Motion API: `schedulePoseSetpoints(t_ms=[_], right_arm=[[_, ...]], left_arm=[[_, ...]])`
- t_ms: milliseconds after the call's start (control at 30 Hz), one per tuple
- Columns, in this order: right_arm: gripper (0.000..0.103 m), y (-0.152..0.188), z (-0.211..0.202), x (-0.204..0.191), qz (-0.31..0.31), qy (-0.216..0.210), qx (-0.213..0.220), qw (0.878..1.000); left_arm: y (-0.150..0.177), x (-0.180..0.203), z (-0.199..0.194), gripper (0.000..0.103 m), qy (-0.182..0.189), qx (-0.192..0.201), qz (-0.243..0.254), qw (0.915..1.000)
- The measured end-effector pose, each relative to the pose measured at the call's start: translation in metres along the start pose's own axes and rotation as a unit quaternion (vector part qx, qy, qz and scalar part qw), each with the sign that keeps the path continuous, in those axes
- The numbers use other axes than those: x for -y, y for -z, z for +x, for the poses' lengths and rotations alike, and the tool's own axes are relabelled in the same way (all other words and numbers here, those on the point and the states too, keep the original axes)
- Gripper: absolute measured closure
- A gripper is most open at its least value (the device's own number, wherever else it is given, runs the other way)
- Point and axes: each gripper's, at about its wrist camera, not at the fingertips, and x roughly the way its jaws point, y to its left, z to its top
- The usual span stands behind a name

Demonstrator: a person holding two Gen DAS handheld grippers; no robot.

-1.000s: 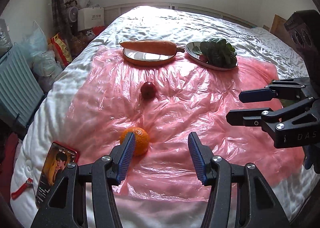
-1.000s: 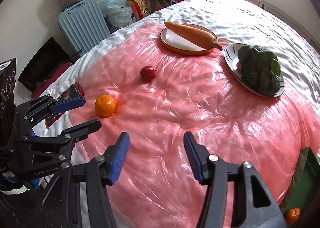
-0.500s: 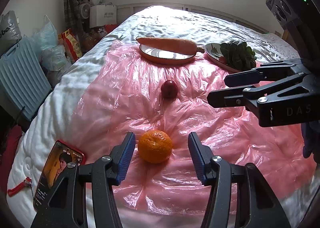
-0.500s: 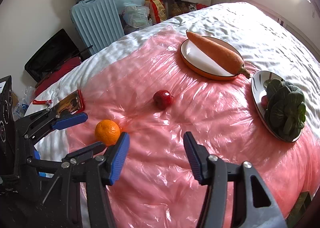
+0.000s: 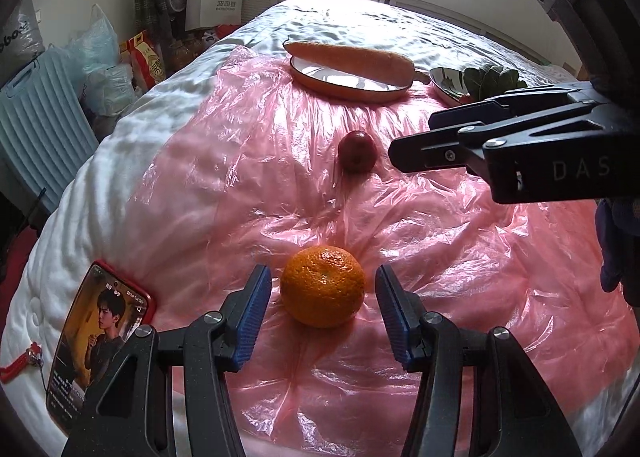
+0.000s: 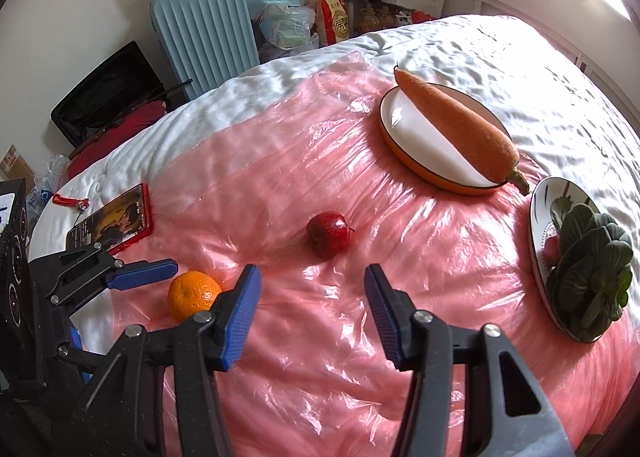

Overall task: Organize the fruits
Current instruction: 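Grasp the last orange with the left tool while the right tool grasps the red apple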

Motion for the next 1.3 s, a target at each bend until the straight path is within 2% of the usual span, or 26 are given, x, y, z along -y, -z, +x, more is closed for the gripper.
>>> schedulePoseSetpoints(t_ms=[233,367,733,767,833,933,1133,1300], right_arm=[[0.043,-0.012,0.018,0.001,-0.02,0.006,-0.006,1.0],[0.054,-0.02,0.029,0.003,-0.025,0.011,-0.009,1.0],[0.058,-0.027,0.06,0.002,-0.045,0.016,-0.042,0.998],[0.059,-0.027,0.062,0.001,-0.045,0.016,-0.044,0.998],[0.068,-0.027,0.065,0.0,-0.047,0.016,-0.048,0.998],[0.069,-0.027,0.069,0.0,-0.047,0.018,-0.055,0.997],[0.072,-0.027,0.071,0.0,-0.042,0.017,-0.057,0.997],[0.075,-0.028,0.063,0.0,-0.034,0.019,-0.042,0.998]], left_arm=[[0.003,-0.001,0.008,0.059,0.008,-0.011,-0.004,0.9999],[0.004,-0.004,0.012,0.061,0.012,-0.016,-0.009,0.9998],[0.008,-0.006,0.014,0.062,0.022,-0.02,-0.014,0.9995],[0.008,-0.006,0.014,0.062,0.023,-0.02,-0.014,0.9994],[0.008,-0.007,0.014,0.063,0.024,-0.02,-0.014,0.9994],[0.008,-0.008,0.014,0.063,0.027,-0.019,-0.014,0.9994],[0.01,-0.009,0.012,0.065,0.032,-0.014,-0.013,0.9993],[0.01,-0.01,0.008,0.065,0.034,-0.006,-0.012,0.9993]])
